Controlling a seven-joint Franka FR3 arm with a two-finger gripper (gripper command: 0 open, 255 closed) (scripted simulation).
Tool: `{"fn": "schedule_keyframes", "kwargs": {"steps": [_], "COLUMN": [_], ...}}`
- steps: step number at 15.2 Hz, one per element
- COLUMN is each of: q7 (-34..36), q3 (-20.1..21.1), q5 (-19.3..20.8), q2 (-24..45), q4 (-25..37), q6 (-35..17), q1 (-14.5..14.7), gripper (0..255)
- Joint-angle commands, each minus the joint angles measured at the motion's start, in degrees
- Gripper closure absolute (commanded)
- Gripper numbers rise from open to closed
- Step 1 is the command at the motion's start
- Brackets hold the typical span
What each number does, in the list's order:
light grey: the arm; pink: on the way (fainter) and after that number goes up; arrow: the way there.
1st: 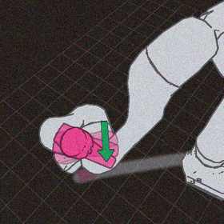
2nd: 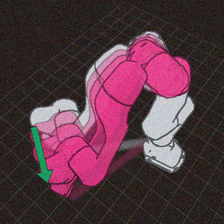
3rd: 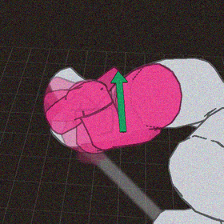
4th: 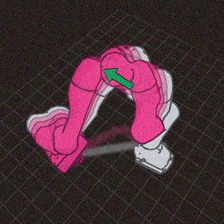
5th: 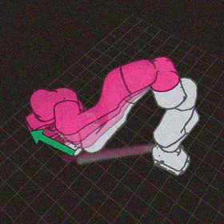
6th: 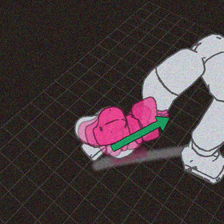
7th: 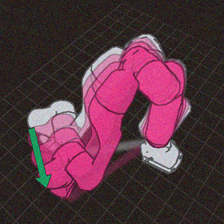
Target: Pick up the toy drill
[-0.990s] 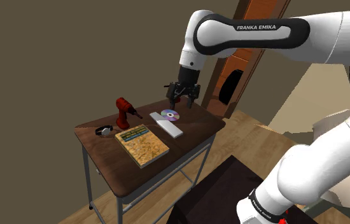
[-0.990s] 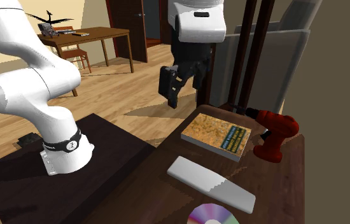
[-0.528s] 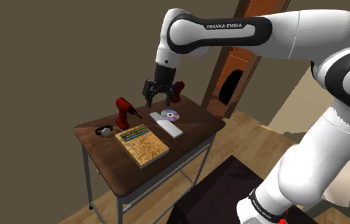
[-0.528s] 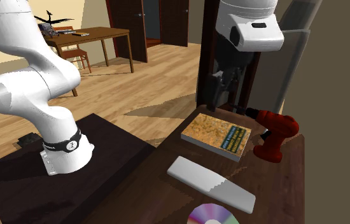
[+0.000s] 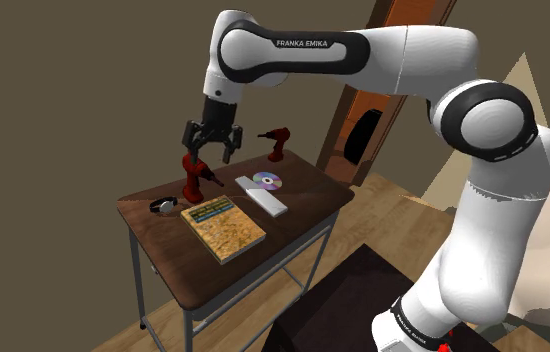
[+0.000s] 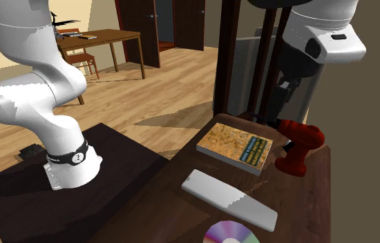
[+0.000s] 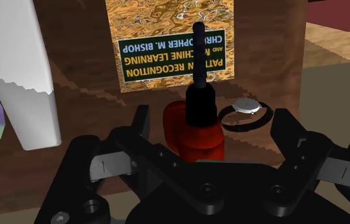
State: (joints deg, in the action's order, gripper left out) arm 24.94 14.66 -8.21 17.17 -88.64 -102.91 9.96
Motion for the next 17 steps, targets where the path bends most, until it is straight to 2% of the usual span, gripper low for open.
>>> {"fn": "schedule_keyframes", "kwargs": {"steps": [1,8,9,17], "q7": [0.1,-0.6,-0.6,-0.6], "q3": [0.0,0.0,0.0,0.0], "q5": [0.2,0.2,0.2,0.1], "q2": [1.2,1.8,1.6,1.5], "q4": [0.3,-3.1,-3.2,-3.5], "q6": [-1.0,-5.0,-5.0,-5.1], "q1": [0.3,0.3,0.3,0.2], "gripper": [0,0,255,255]}}
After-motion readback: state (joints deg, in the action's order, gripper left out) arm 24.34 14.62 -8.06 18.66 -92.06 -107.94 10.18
